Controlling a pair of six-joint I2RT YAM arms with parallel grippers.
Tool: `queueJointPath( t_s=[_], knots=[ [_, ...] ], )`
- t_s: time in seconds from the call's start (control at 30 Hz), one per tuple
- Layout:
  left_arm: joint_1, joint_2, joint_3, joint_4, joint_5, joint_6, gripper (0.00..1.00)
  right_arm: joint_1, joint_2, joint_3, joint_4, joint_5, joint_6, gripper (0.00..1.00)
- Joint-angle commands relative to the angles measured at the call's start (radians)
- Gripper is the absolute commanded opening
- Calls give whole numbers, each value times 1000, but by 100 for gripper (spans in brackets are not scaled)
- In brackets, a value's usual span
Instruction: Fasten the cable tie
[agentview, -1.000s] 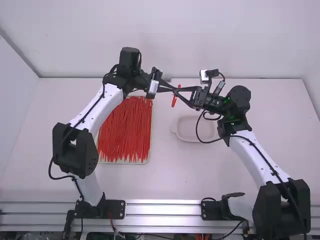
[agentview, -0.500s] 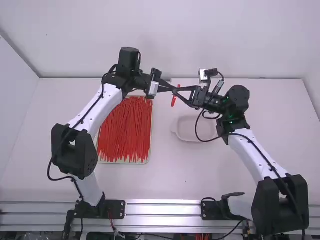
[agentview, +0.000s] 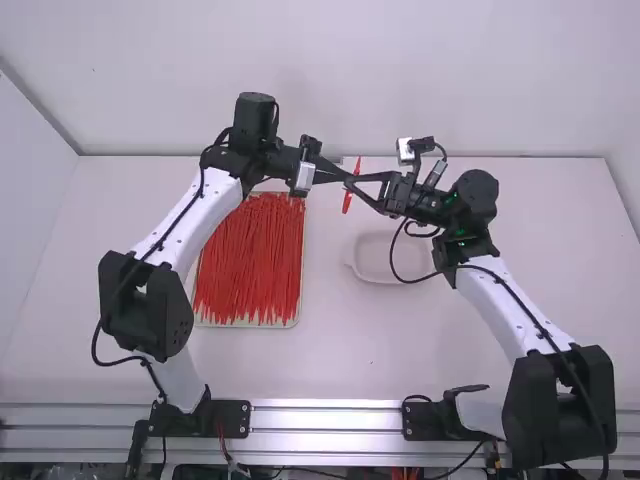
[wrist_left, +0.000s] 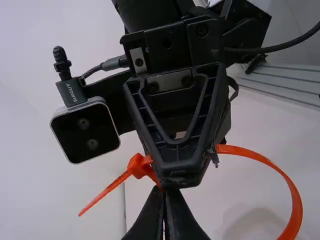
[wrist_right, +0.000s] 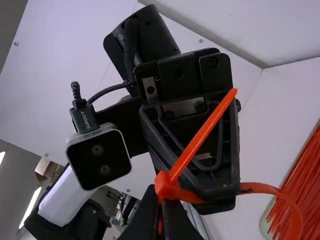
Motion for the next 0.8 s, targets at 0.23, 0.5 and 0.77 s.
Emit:
queueJointPath(
  t_s=[0.23,0.5,0.77],
  knots=[
    [-2,-60,-15,-5,89,-30,1,-24,14,43,3,23,-4,38],
    [29,-60,-15,-5,89,-126,1,-36,14,43,3,-43,-3,53],
    [22,-60,-15,-6,89,-214,2,-64,14,43,3,-13,8,56]
  ],
)
